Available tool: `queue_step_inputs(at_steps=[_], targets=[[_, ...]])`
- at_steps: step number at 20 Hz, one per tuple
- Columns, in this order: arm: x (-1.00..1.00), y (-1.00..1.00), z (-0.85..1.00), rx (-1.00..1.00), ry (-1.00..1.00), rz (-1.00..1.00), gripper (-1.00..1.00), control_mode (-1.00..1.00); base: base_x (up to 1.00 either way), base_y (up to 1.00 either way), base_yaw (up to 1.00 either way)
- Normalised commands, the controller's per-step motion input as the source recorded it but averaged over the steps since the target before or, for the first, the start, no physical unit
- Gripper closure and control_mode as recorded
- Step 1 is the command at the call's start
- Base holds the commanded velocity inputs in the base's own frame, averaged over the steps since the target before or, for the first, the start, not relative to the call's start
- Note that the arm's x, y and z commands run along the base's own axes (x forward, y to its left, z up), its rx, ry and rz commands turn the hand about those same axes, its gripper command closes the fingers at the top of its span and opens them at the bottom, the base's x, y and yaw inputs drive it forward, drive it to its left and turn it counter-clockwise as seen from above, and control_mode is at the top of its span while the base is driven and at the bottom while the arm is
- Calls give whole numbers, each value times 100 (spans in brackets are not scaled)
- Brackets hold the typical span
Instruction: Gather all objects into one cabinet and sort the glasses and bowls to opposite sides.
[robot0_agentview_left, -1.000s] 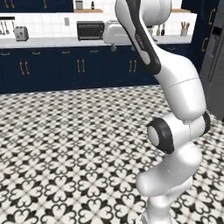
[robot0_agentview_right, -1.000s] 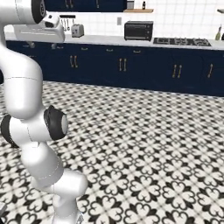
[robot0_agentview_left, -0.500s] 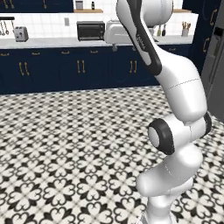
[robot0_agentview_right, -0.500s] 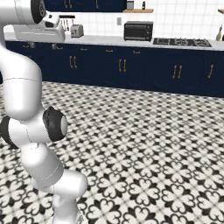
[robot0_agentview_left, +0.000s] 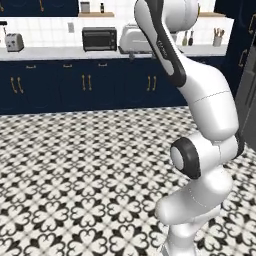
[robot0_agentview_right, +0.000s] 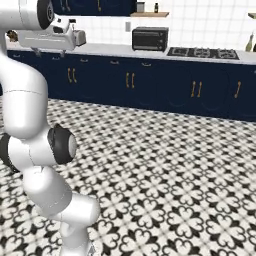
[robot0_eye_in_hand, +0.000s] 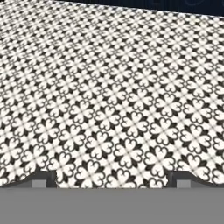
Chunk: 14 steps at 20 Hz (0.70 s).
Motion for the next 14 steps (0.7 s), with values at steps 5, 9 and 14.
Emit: queue_step_inputs(at_steps=[5, 9, 14], targets=[[0, 0, 0, 0, 0, 0, -100, 100, 99, 90, -13], [0, 0, 0, 0, 0, 0, -100, 100, 46, 100, -1], [0, 0, 0, 0, 0, 0, -100, 100, 42, 100, -5]])
